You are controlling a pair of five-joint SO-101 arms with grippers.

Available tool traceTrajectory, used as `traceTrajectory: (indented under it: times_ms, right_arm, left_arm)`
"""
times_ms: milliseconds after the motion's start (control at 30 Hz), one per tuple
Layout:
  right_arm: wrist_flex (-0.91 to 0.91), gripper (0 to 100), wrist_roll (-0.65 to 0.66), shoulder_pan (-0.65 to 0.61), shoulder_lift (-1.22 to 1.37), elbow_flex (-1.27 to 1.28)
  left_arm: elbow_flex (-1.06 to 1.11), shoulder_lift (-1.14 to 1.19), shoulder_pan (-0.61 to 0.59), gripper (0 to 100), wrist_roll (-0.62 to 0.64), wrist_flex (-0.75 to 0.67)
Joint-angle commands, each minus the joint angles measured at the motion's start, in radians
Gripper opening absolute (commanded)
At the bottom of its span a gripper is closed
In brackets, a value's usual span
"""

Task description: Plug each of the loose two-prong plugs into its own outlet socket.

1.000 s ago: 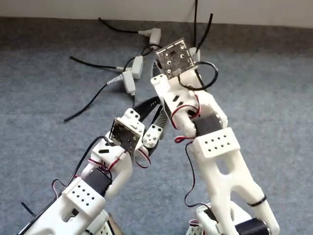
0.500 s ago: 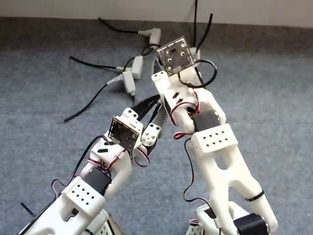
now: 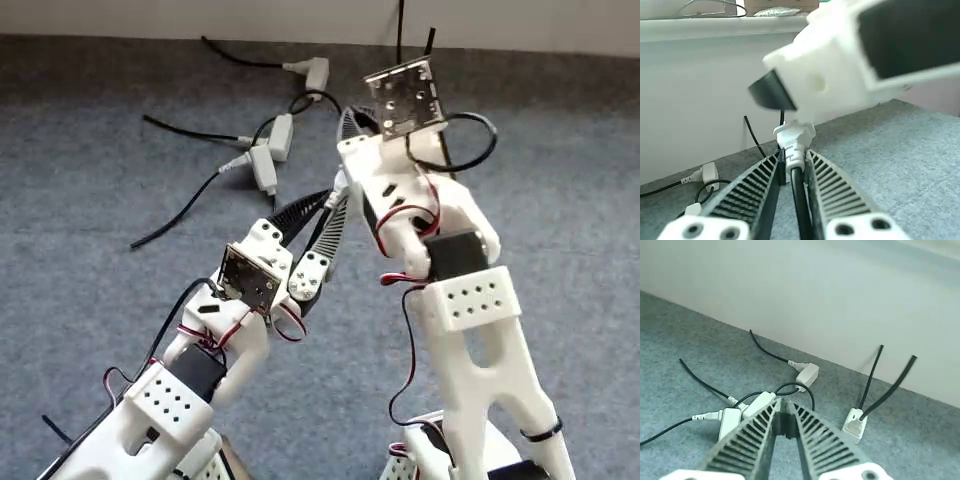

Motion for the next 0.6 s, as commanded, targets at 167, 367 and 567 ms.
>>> traceTrajectory:
  times_ms: [167, 367, 567]
  right_arm:
    - [0.205, 0.6, -0.043, 0.128, -0.058, -0.259]
    - [0.262, 0.6, -0.043, 0.140, -0.058, -0.314]
    - [0.262, 0.6, -0.043, 0.140, -0.058, -0.314]
  left_arm:
    - [-0.050, -0.016, 0.013, 1, 0.006, 0.017]
    - [-0.105, -0.015, -0.033, 1, 0.005, 0.158]
    - [-0.320, -0.012, -0.136, 1, 0.005, 0.535]
